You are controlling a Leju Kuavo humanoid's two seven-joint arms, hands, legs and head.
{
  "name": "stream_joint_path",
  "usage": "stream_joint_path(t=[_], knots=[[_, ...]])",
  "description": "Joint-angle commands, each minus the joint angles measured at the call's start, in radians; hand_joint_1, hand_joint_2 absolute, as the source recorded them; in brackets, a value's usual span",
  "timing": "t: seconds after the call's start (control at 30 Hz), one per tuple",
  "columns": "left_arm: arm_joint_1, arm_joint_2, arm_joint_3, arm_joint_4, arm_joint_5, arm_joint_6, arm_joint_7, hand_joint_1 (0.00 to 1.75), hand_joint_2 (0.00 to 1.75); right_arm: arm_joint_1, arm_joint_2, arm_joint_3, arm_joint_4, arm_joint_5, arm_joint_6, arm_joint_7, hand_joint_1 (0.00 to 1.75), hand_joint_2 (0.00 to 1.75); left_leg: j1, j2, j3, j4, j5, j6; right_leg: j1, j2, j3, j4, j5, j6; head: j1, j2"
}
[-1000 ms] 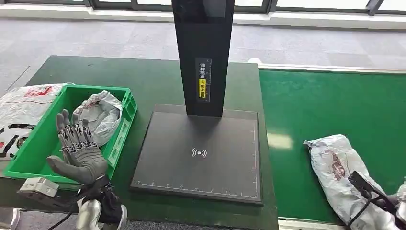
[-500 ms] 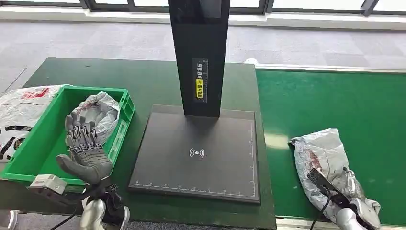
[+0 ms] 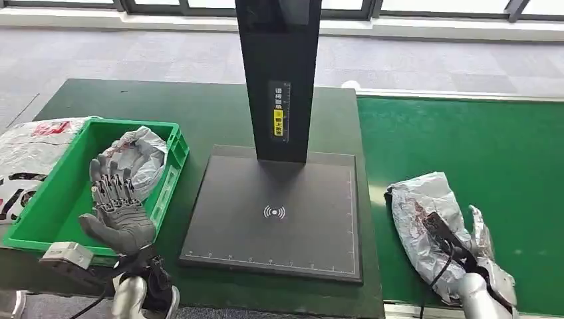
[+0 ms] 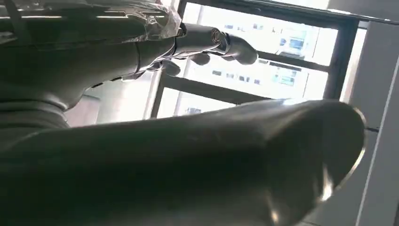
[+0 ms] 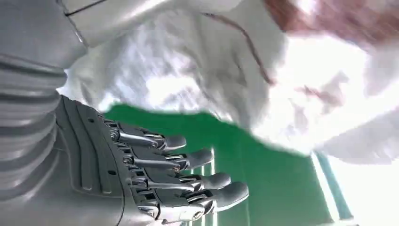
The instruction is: Moved the parcel from conveyor to table for the left to box.
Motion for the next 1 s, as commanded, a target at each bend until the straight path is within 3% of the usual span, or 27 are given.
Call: stream_joint_path(t=[0.03, 0.2, 0.47, 0.73, 1.0], knots=[[-0.015, -0.047, 0.038, 0.01, 0.007, 0.005, 0.003, 0.0, 0.0, 0.026, 0.028, 0.1, -0.106, -0.026, 0.172, 0.07, 1.75, 1.75, -0.001, 0.001, -0.001, -0.002, 0.0, 0.001, 0.0, -0.001, -0.001, -0.001, 0.001, -0.001, 0.0, 0.0], [-0.015, -0.047, 0.038, 0.01, 0.007, 0.005, 0.003, 0.0, 0.0, 0.026, 0.028, 0.1, -0.106, -0.026, 0.172, 0.07, 1.75, 1.75, -0.001, -0.003, 0.007, -0.002, 0.001, 0.002, 0.0, -0.004, 0.0, -0.002, 0.0, -0.002, 0.0, 0.0], [-0.015, -0.047, 0.038, 0.01, 0.007, 0.005, 0.003, 0.0, 0.0, 0.026, 0.028, 0.1, -0.106, -0.026, 0.172, 0.07, 1.75, 1.75, -0.001, -0.005, -0.003, -0.001, 0.001, 0.002, 0.0, -0.005, -0.001, -0.001, 0.0, -0.001, 0.0, 0.0], [-0.022, -0.045, 0.036, 0.034, 0.012, -0.004, 0.003, 0.0, 0.0, 0.139, 0.018, 0.157, -0.153, -0.075, 0.291, 0.087, 1.75, 1.75, -0.001, -0.007, 0.003, -0.004, 0.001, 0.003, 0.0, -0.008, 0.002, -0.004, -0.001, -0.002, 0.0, 0.0], [-0.036, -0.034, 0.026, 0.06, 0.023, -0.019, 0.003, 0.0, 0.0, 0.184, -0.008, 0.162, -0.178, -0.046, 0.311, 0.158, 1.75, 1.75, -0.001, -0.009, -0.001, -0.001, 0.001, 0.002, 0.0, -0.009, 0.001, -0.002, -0.001, -0.001, 0.0, 0.0]])
